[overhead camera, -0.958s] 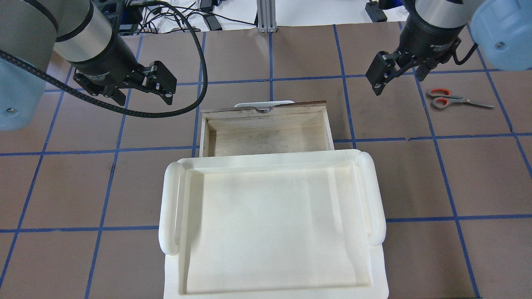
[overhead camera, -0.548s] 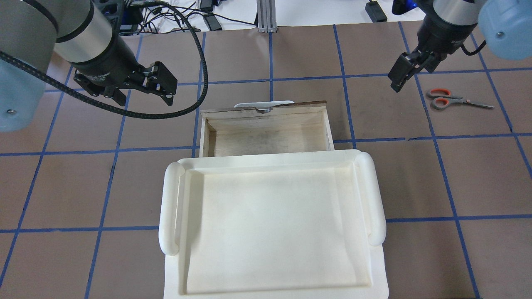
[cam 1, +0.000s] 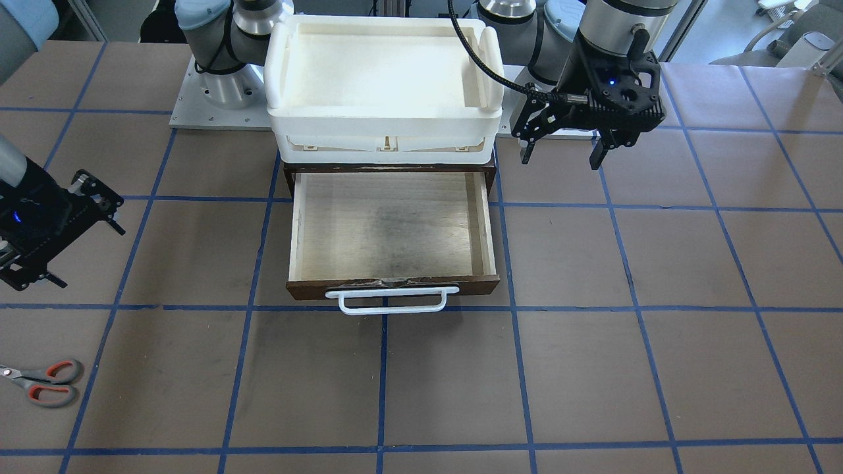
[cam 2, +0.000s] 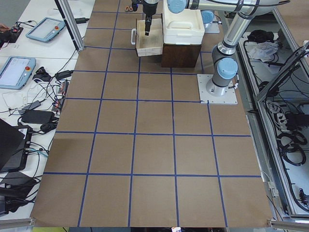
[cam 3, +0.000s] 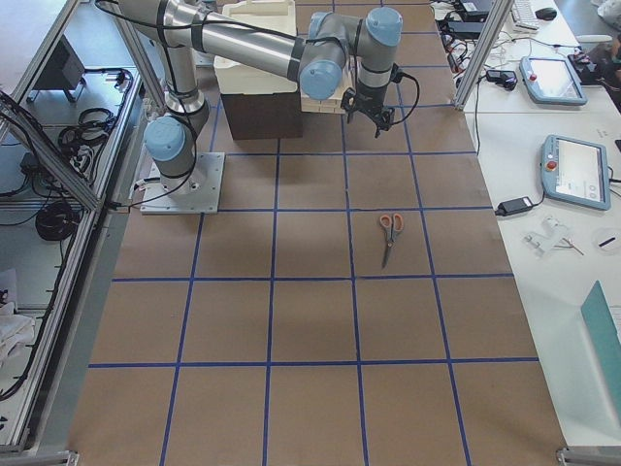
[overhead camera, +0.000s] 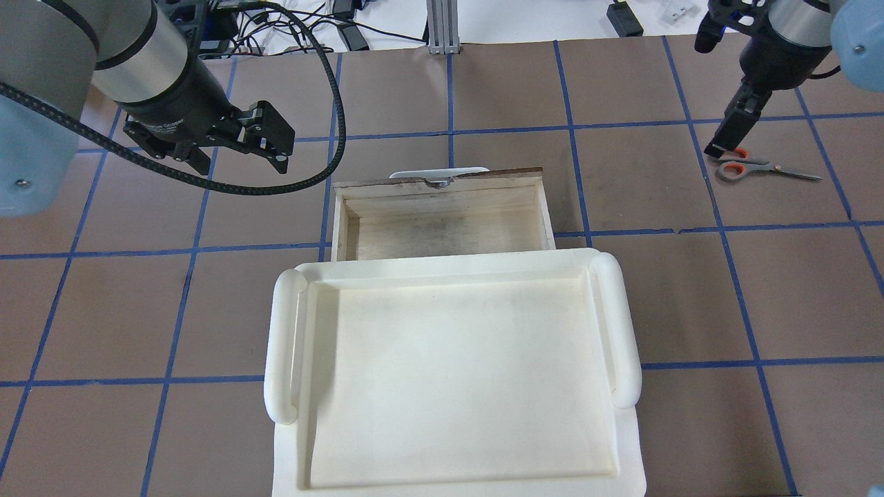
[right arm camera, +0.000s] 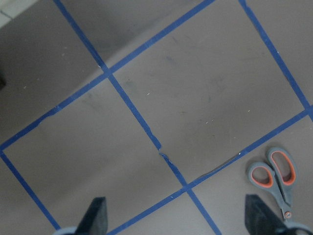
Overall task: Put scissors in drawer and close it
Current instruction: 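Move the right gripper over the grey-orange scissors and lower it, then close the right gripper on the scissors' blades below the handles, then lift the scissors with the right gripper and carry them over the drawer, then lower the scissors into the drawer and open the right gripper, then raise the right gripper out of the drawer back toward its start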
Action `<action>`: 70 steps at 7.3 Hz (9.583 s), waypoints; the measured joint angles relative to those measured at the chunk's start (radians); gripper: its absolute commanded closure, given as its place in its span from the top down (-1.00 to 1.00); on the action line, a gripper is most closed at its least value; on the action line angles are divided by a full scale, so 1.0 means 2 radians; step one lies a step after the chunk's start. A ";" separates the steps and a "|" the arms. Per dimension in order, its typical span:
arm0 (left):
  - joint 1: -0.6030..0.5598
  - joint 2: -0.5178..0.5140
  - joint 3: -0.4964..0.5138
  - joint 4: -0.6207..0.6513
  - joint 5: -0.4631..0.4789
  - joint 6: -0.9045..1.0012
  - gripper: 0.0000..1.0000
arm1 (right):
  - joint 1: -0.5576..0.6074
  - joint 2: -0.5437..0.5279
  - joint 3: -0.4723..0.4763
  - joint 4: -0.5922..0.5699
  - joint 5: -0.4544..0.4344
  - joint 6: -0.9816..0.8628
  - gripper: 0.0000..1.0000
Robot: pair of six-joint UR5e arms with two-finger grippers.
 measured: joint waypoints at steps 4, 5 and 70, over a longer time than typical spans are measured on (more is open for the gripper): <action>0.000 -0.001 0.001 -0.002 0.000 0.000 1.00 | -0.046 0.066 -0.004 -0.072 -0.005 -0.174 1.00; 0.000 0.000 0.001 -0.002 -0.001 0.000 1.00 | -0.059 0.084 -0.005 -0.086 -0.004 -0.202 1.00; 0.001 -0.008 0.001 0.000 -0.004 0.000 1.00 | 0.279 -0.004 0.004 -0.067 0.017 0.324 1.00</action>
